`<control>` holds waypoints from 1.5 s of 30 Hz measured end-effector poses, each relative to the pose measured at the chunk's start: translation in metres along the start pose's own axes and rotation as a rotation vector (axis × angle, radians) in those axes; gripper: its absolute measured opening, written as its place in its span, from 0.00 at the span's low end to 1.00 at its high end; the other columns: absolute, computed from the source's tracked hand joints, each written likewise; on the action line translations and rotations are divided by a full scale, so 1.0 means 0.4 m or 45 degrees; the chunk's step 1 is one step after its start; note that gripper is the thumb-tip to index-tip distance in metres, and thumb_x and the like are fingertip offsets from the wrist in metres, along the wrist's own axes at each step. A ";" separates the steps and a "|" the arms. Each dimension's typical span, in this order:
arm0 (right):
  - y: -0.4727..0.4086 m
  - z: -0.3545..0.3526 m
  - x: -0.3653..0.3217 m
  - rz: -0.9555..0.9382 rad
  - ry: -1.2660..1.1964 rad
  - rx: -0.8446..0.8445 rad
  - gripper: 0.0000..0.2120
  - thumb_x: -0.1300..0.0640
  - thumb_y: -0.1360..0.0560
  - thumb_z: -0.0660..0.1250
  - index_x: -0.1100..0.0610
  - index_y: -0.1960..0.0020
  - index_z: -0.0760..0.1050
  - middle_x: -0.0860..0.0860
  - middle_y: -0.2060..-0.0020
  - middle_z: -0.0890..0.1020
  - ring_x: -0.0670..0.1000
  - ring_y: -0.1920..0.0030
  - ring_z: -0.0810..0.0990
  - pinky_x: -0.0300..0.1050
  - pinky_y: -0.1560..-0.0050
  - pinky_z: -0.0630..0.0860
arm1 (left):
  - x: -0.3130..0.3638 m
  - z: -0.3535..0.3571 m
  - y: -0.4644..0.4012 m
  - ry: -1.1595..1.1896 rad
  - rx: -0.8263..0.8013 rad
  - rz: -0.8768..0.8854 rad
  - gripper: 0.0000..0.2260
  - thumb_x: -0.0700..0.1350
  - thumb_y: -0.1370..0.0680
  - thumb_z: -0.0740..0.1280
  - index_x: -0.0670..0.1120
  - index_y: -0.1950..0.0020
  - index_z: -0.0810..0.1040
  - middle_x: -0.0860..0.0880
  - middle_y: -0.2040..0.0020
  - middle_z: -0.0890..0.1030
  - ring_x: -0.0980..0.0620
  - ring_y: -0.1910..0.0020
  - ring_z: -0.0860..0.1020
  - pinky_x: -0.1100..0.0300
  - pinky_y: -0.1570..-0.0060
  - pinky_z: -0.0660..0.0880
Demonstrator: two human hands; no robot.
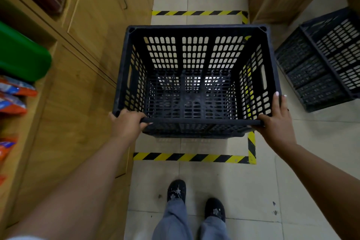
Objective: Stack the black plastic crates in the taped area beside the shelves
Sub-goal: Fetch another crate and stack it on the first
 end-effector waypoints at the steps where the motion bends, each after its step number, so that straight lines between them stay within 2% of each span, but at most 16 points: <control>1: 0.000 0.000 0.000 -0.002 0.003 0.000 0.12 0.56 0.38 0.79 0.63 0.62 0.81 0.71 0.28 0.56 0.74 0.29 0.52 0.69 0.40 0.65 | 0.001 0.000 0.000 0.000 -0.015 -0.006 0.07 0.50 0.21 0.64 0.55 0.45 0.79 0.52 0.49 0.80 0.47 0.39 0.70 0.35 0.31 0.54; 10: 0.014 0.016 0.003 0.011 -0.006 0.008 0.13 0.56 0.38 0.79 0.64 0.63 0.81 0.71 0.28 0.55 0.74 0.28 0.52 0.69 0.38 0.63 | 0.003 0.027 0.019 -0.024 -0.039 -0.033 0.12 0.51 0.21 0.63 0.55 0.38 0.77 0.51 0.44 0.80 0.47 0.36 0.69 0.34 0.31 0.53; 24: 0.043 0.035 0.000 0.046 -0.008 -0.005 0.13 0.54 0.36 0.78 0.62 0.61 0.81 0.68 0.26 0.53 0.70 0.27 0.49 0.69 0.36 0.62 | -0.011 0.076 0.030 0.007 -0.105 -0.017 0.08 0.50 0.21 0.63 0.55 0.42 0.76 0.52 0.45 0.78 0.47 0.37 0.69 0.30 0.32 0.48; 32: 0.041 0.043 0.003 0.057 0.025 0.013 0.14 0.52 0.35 0.77 0.61 0.59 0.78 0.67 0.26 0.52 0.69 0.26 0.47 0.68 0.34 0.60 | -0.012 0.085 0.013 -0.117 -0.033 0.084 0.10 0.49 0.22 0.64 0.54 0.41 0.73 0.52 0.37 0.73 0.46 0.33 0.65 0.29 0.31 0.45; 36: 0.035 0.045 -0.008 0.083 0.019 0.022 0.14 0.52 0.35 0.77 0.61 0.60 0.78 0.67 0.26 0.52 0.69 0.26 0.47 0.69 0.33 0.59 | -0.016 0.071 -0.010 -0.154 -0.009 0.101 0.12 0.49 0.22 0.64 0.54 0.38 0.73 0.51 0.34 0.72 0.47 0.30 0.63 0.30 0.32 0.40; 42: 0.038 0.045 -0.011 0.117 0.007 0.033 0.18 0.46 0.35 0.76 0.61 0.59 0.79 0.66 0.25 0.52 0.68 0.26 0.47 0.69 0.34 0.59 | -0.018 0.075 -0.016 -0.071 -0.002 0.096 0.18 0.61 0.25 0.62 0.54 0.39 0.73 0.49 0.31 0.70 0.46 0.26 0.58 0.32 0.32 0.36; 45: 0.033 0.046 -0.008 0.112 0.022 0.030 0.22 0.38 0.33 0.70 0.59 0.59 0.79 0.65 0.25 0.51 0.67 0.25 0.46 0.69 0.33 0.57 | -0.023 0.078 -0.025 -0.084 -0.017 0.099 0.28 0.71 0.29 0.56 0.56 0.36 0.72 0.50 0.28 0.68 0.47 0.25 0.56 0.33 0.32 0.34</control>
Point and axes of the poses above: each hand's wrist, its own y-axis away from the middle knuckle, its own z-axis out of the palm, x = y × z, the point moved 6 cm from there along -y, towards the middle knuckle
